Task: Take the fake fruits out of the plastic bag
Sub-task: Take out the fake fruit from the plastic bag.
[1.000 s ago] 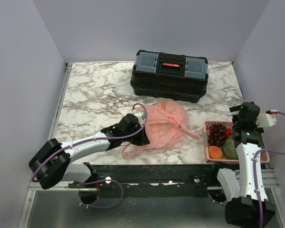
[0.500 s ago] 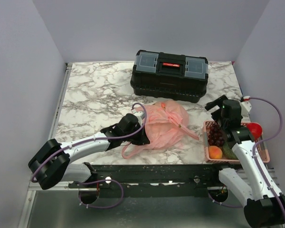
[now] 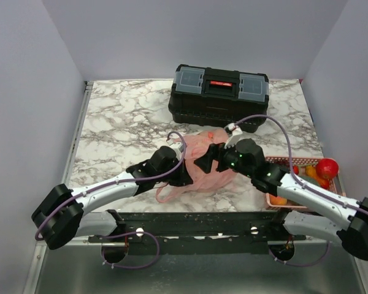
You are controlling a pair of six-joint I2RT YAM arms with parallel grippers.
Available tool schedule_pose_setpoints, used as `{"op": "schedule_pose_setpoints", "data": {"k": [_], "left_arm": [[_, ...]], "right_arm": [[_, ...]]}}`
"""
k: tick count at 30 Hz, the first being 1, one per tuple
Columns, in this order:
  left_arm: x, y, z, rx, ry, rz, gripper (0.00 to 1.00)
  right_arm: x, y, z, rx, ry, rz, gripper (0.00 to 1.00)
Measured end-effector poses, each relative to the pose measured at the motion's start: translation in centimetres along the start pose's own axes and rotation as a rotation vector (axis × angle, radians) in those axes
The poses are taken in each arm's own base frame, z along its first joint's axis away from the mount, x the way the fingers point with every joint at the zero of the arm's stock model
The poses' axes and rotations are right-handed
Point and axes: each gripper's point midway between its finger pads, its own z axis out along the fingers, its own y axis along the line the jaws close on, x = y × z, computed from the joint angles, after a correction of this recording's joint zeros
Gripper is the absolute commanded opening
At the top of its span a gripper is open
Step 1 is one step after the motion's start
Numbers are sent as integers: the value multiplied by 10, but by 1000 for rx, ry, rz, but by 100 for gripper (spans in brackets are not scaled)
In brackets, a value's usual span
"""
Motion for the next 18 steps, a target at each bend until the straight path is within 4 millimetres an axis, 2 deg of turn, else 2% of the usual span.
{"op": "schedule_pose_setpoints", "data": {"k": [1, 3, 6, 7, 10, 18], "left_arm": [[-1, 0, -1, -2, -8, 1, 0], [-3, 1, -3, -10, -18, 2, 0], [-5, 4, -7, -32, -31, 1, 0], [-6, 5, -10, -41, -40, 1, 0], [-8, 7, -15, -53, -68, 3, 0], [5, 27, -18, -105, -72, -13, 0]], "right_arm": [[8, 12, 5, -43, 20, -22, 88], [21, 21, 16, -83, 56, -46, 83], [41, 15, 31, -81, 107, -60, 59], [48, 13, 34, -75, 123, -66, 54], [62, 6, 40, -60, 159, -80, 52], [74, 6, 54, -60, 165, -107, 51]]}}
